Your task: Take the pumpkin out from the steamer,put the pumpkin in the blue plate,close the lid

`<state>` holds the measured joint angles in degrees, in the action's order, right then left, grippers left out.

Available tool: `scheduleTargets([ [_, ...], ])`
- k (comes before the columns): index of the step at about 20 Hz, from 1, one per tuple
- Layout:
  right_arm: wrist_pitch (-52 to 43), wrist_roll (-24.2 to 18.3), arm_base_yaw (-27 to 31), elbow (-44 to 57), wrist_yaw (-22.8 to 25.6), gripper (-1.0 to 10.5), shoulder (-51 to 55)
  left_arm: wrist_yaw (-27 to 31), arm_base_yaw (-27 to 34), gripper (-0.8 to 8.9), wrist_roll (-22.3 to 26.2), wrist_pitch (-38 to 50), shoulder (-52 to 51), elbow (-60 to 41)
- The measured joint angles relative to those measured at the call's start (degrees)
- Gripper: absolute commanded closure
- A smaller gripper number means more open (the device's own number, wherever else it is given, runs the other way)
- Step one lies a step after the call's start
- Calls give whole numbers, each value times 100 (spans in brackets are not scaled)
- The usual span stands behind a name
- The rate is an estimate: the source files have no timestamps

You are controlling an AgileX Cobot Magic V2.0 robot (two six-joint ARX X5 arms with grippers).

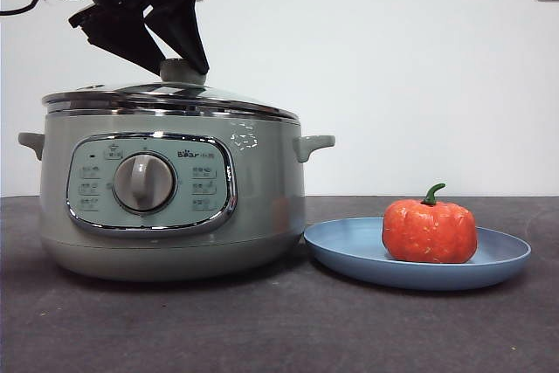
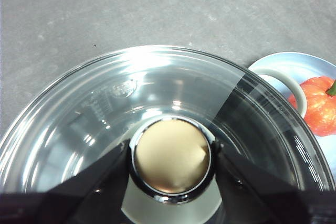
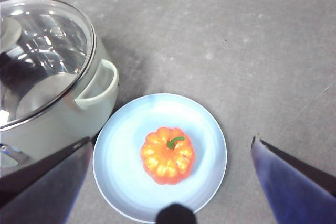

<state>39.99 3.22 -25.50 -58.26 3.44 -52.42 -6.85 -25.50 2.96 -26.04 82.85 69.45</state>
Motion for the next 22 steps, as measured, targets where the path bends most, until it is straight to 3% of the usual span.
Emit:
scheduleTargets([
  [4,155,2,0,0,2,443,2,9,-20,776,2,-96,31,55],
  [6,219,0,0,0,2,443,2,15,-28,486,2,-153,35,74],
  [7,225,0,0,0,0,443,2,20,-31,391,2,-166,35,77],
  [8,234,0,0,0,2,443,2,22,-31,385,2,-177,37,85],
  [14,240,0,0,0,-2,447,28,-37,-98,387,-22,-413,-17,90],
  [16,236,2,0,0,-2,454,133,-42,-98,460,-107,-549,-337,83],
  [17,236,2,0,0,-2,523,205,-42,-98,556,-114,-616,-577,83],
  [19,236,0,0,0,-2,773,365,-59,-98,818,-144,-826,-1086,83],
  [21,236,0,0,0,-2,970,514,-61,-98,822,-149,-1019,-1519,83],
  [22,236,0,0,0,-2,963,566,-61,-98,822,-151,-1073,-1707,83],
])
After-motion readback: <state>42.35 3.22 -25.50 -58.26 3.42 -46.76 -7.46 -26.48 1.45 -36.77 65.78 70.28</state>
